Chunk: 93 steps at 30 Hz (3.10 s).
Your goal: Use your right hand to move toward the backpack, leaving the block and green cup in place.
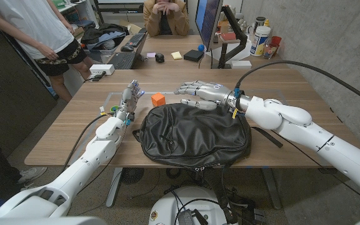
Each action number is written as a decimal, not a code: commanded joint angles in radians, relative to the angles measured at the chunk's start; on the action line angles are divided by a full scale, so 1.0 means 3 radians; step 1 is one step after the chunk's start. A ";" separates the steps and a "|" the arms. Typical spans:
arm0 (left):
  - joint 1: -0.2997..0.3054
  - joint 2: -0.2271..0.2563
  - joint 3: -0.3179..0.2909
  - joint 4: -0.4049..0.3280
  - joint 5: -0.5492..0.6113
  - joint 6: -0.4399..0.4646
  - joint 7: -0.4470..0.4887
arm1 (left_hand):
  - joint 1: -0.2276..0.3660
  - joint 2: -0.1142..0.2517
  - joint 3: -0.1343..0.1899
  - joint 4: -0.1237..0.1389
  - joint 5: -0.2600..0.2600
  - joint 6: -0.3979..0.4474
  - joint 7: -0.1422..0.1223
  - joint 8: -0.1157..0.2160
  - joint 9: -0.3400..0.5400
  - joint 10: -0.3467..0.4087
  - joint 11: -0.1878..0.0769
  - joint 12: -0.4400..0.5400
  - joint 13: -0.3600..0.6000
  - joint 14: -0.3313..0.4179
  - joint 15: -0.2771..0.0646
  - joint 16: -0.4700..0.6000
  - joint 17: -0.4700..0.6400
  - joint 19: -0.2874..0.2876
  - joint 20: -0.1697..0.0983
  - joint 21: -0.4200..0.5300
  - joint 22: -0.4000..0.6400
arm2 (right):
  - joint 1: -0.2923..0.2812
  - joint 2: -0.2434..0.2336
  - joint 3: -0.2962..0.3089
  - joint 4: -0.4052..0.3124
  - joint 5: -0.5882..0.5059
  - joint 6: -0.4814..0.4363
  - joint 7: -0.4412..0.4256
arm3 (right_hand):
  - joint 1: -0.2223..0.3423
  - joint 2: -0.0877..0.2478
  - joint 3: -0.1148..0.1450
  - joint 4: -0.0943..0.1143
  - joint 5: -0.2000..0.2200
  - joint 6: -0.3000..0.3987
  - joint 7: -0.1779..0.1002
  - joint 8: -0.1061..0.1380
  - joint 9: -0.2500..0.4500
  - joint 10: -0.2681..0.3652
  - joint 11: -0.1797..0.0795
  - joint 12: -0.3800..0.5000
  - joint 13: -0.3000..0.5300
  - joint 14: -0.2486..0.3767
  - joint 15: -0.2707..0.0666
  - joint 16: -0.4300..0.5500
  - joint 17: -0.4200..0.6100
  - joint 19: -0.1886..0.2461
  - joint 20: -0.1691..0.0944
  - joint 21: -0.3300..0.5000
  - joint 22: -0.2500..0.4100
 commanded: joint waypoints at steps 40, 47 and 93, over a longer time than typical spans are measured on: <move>0.0029 0.0017 -0.0016 -0.0016 -0.0010 -0.0015 -0.0001 | -0.0035 0.0312 -0.0006 0.0002 0.0007 -0.0062 -0.0033 -0.0009 0.0005 -0.0034 0.0004 0.0012 0.0011 -0.0109 -0.0143 0.0000 0.0011 0.0029 -0.0145 -0.0020 0.0021 | 0.0041 -0.0030 -0.0136 -0.0096 -0.0237 -0.0166 0.0178 | 0.0083 0.0167 0.0001 -0.0065 -0.0010 -0.0011 -0.0004 -0.0001 0.0017 -0.0049 -0.0007 0.0000 0.0017 -0.0033 -0.0241 0.0003 0.0011 0.0008 -0.0262 -0.0060 0.0017; 0.0041 0.0021 -0.0021 -0.0027 -0.0015 -0.0012 0.0002 | -0.0035 0.0311 -0.0008 0.0002 0.0008 -0.0066 -0.0033 -0.0011 0.0005 -0.0032 0.0002 0.0013 0.0011 -0.0110 -0.0141 -0.0001 0.0011 0.0029 -0.0142 -0.0023 0.0021 | 0.0052 -0.0032 -0.0161 -0.0087 -0.0253 -0.0165 0.0206 | 0.0102 0.0171 0.0007 -0.0078 -0.0011 -0.0015 -0.0005 -0.0002 0.0018 -0.0061 0.0002 -0.0003 0.0017 -0.0034 -0.0238 0.0002 0.0008 0.0011 -0.0260 -0.0066 0.0017; 0.0058 0.0035 -0.0036 -0.0008 -0.0034 -0.0013 -0.0016 | -0.0036 0.0313 -0.0021 0.0002 0.0011 -0.0067 -0.0039 -0.0011 0.0005 -0.0036 -0.0003 0.0012 0.0011 -0.0111 -0.0145 -0.0003 0.0011 0.0038 -0.0147 -0.0045 0.0023 | 0.0141 0.0013 -0.0296 -0.0026 -0.0342 -0.0220 0.0336 | 0.0135 0.0178 -0.0005 -0.0099 -0.0024 -0.0035 -0.0006 -0.0002 0.0019 -0.0074 0.0001 0.0000 0.0018 -0.0050 -0.0237 0.0007 0.0015 0.0014 -0.0259 -0.0104 0.0019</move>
